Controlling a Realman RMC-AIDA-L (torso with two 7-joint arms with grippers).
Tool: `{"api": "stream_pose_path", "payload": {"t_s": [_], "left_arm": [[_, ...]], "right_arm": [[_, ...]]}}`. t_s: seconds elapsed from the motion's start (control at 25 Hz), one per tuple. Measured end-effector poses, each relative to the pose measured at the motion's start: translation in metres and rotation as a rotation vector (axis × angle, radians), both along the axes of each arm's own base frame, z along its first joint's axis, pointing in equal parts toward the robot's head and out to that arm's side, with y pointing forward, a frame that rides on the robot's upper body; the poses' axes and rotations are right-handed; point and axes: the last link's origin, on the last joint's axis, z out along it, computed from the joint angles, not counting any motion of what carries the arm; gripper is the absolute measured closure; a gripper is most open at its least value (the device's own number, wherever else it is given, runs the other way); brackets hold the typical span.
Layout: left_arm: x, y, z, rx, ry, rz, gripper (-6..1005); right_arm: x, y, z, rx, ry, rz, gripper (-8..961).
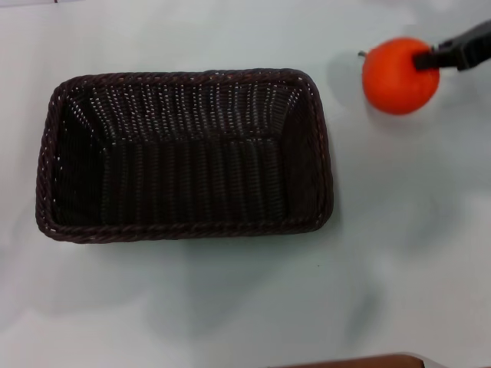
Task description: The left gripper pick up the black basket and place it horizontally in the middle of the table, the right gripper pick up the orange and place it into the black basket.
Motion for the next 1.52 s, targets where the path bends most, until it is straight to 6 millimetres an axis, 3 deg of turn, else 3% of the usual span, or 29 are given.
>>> {"api": "stream_pose_path", "payload": {"t_s": [0.2, 0.36, 0.56, 0.6, 0.64, 0.76, 0.96, 1.08, 1.28, 1.52], "left_arm": [[-0.001, -0.001, 0.0, 0.001, -0.002, 0.002, 390], [-0.001, -0.001, 0.0, 0.001, -0.003, 0.002, 391], [-0.001, -0.002, -0.003, -0.006, -0.017, 0.005, 391], [-0.001, -0.002, -0.003, -0.006, -0.02, 0.007, 391], [-0.001, -0.002, -0.003, -0.006, -0.02, 0.008, 391], [-0.001, -0.001, -0.003, -0.005, -0.02, 0.009, 391], [-0.001, -0.001, -0.003, -0.003, -0.021, 0.007, 390], [-0.001, -0.001, -0.003, -0.001, -0.022, 0.007, 390], [-0.002, -0.002, -0.003, 0.0, -0.024, 0.009, 390], [-0.002, -0.004, -0.005, -0.002, -0.033, 0.013, 401]], "right_arm": [[-0.017, 0.0, 0.01, 0.098, 0.195, 0.113, 889], [-0.046, -0.003, 0.001, 0.138, 0.385, 0.246, 890], [-0.094, -0.008, -0.044, 0.028, 0.5, 0.412, 882], [-0.111, -0.009, -0.066, -0.029, 0.497, 0.448, 873], [-0.111, -0.009, -0.066, -0.029, 0.497, 0.448, 864], [-0.132, -0.006, -0.11, -0.134, 0.443, 0.448, 837], [-0.134, -0.005, -0.128, -0.162, 0.408, 0.44, 792], [-0.131, -0.006, -0.128, -0.156, 0.408, 0.443, 765], [-0.117, -0.006, -0.106, -0.025, 0.511, 0.446, 532], [-0.064, -0.011, -0.066, 0.465, 0.697, 0.435, 294]]}}
